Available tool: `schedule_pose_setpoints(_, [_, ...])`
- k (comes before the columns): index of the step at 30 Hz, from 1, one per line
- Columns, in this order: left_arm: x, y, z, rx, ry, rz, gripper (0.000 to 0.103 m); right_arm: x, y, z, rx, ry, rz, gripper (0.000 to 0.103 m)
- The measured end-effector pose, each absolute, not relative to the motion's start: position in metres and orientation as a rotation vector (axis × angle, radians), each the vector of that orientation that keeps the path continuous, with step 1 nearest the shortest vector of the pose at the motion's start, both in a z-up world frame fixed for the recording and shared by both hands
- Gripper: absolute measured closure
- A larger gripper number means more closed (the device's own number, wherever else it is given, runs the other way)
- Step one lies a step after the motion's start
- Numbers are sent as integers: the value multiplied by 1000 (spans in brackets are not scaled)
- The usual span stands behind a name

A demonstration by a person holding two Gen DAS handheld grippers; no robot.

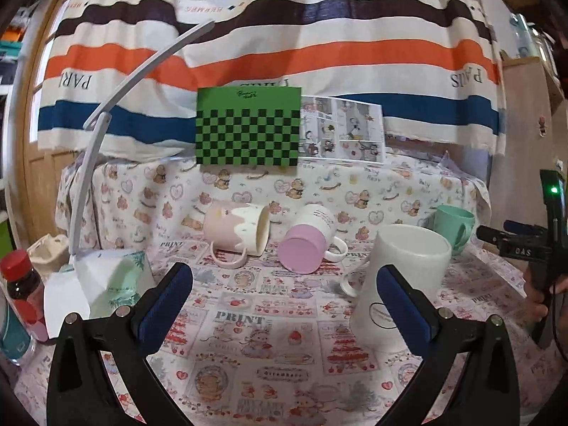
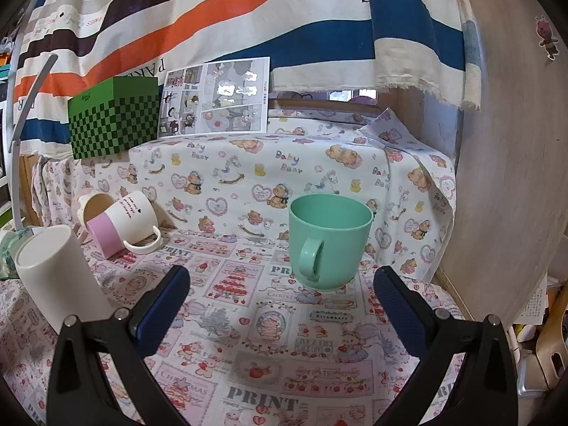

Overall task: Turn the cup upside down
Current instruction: 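Withdraw the right gripper from the standing white mug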

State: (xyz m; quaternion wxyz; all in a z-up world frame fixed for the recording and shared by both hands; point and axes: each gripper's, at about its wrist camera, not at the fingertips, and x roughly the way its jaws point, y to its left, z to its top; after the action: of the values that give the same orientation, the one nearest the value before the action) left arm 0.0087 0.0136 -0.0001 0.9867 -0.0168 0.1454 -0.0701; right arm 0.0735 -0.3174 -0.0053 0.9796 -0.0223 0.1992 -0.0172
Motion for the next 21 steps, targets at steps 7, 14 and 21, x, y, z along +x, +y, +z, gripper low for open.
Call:
schedule_pose_setpoints(7, [12, 5, -2, 17, 315, -85, 0, 70, -315, -4, -47, 385, -29, 0])
schedule_pose_setpoints(14, [11, 9, -2, 1, 313, -16, 0, 65, -307, -3, -86, 352, -28, 0])
schedule_pose_setpoints(21, [11, 13, -4, -14, 320, -7, 0, 64, -308, -3, -78, 349, -35, 0])
